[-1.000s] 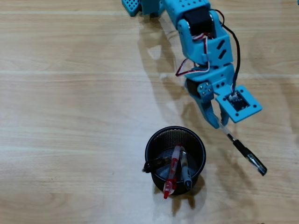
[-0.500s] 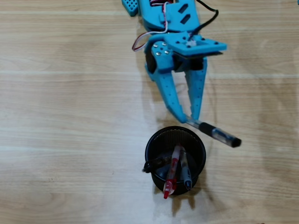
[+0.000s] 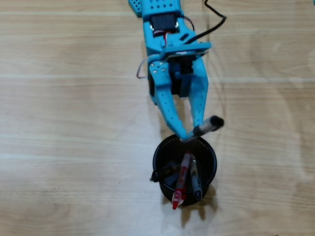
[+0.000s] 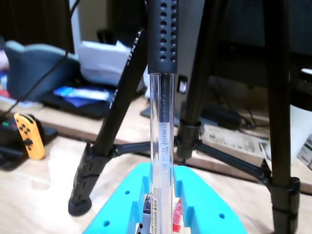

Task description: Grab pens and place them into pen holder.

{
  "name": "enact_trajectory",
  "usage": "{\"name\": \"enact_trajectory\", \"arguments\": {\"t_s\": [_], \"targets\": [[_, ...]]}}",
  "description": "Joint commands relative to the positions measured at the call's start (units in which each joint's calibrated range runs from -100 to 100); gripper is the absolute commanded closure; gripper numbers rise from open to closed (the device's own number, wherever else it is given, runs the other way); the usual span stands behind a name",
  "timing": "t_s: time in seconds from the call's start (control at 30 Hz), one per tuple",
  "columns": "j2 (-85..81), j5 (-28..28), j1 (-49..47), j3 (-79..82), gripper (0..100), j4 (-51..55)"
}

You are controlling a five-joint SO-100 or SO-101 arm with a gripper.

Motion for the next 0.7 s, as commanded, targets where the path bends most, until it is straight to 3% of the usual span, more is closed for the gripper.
{"name": "enact_trajectory", "arguments": {"t_s": [0.0, 0.67], "targets": [[-4.6, -0.4, 1.3, 6.9, 98, -13.0], [-4.5, -1.6, 1.8, 18.7, 98, -17.7]]}}
